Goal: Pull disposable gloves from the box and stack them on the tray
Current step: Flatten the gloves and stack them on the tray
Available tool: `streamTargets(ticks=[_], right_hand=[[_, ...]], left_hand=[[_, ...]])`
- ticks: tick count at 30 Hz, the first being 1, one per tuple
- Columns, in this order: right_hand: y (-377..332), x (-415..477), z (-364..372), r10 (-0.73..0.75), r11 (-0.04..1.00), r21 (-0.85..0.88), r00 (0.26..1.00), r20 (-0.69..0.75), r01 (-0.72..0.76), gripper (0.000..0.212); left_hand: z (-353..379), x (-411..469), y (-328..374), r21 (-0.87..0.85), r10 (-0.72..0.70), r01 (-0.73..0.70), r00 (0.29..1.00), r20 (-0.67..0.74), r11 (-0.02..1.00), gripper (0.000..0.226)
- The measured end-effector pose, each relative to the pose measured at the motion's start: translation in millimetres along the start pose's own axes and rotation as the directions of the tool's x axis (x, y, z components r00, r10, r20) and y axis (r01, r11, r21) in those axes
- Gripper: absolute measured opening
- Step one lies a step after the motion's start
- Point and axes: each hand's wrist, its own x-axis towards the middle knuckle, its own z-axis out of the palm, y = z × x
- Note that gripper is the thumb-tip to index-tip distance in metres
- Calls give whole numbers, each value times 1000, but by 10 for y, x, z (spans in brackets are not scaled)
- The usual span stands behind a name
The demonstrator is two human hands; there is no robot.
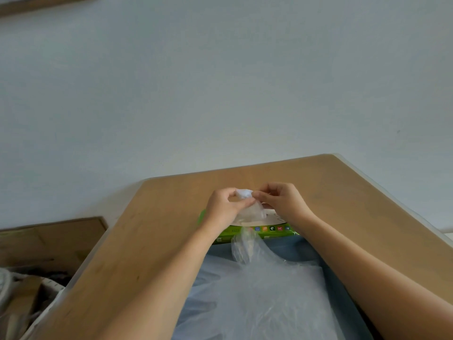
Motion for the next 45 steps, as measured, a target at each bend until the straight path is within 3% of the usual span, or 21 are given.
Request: streamTargets(ticks=[3,7,10,12,14,16,18,20,23,26,29,31,33,36,39,42,45], right_hand=[[16,30,-28,-17,1000,-11,999,-29,16,20],[-10,28,-27,-112,981,-173,987,-112,92,7],[-90,-17,-28,-177,924,-351,983,-43,151,35],[-97,-24,-3,-148,876,-468,989,-27,118,41],[-72,-18,14,-105,841,-537,993,-48,63,26],[-44,-3,-1,-51,857,-515,996,-67,9,15],[-21,15,-36,28,914,-401,995,-94,-64,18],[-13,36,-73,159,965,-189,979,-125,-181,21],[-4,51,-65,314,949,63,942,-121,-308,23],[39,72,-14,265,963,2,951,-159,-268,21],[-6,56,-28,159,960,-213,981,-108,-179,30],[-49,35,-69,149,893,-422,988,-47,-155,33],[-40,31,-97,144,843,-518,988,-47,-148,28],[-18,27,-56,84,890,-440,990,-109,-124,23],[-83,58,-27,5,933,-352,980,-198,-76,21],[-305,80,-90,-85,989,-138,955,-283,48,19],[-702,-9,-288,-207,976,-128,926,-317,174,25]], left_hand=[[1,16,3,-106,-97,98,995,6,990,16],[-28,51,-31,-191,-197,193,980,0,962,30],[-19,71,-38,-226,-232,232,972,24,946,30],[-3,67,-35,-227,-234,238,971,46,944,29],[2,66,-55,-223,-226,231,973,50,947,27],[-22,69,-85,-222,-208,210,978,34,952,24],[-63,70,-124,-194,-189,185,982,-1,963,30],[-100,38,-146,-54,-141,138,988,-54,989,27],[-130,-84,-157,300,105,-86,993,-48,950,17],[-105,-166,-206,506,359,-396,917,174,767,34],[-84,-164,-261,602,451,-506,855,256,618,34],[-83,-146,-265,589,415,-487,870,266,645,33],[-83,-122,-263,560,351,-458,889,295,690,36],[-88,-117,-242,594,192,-393,907,374,702,29],[-111,-157,-201,616,36,-275,928,371,738,38],[-120,-180,-200,630,-33,-248,916,400,736,36],[-162,-202,-174,564,-15,-213,928,372,797,29]])
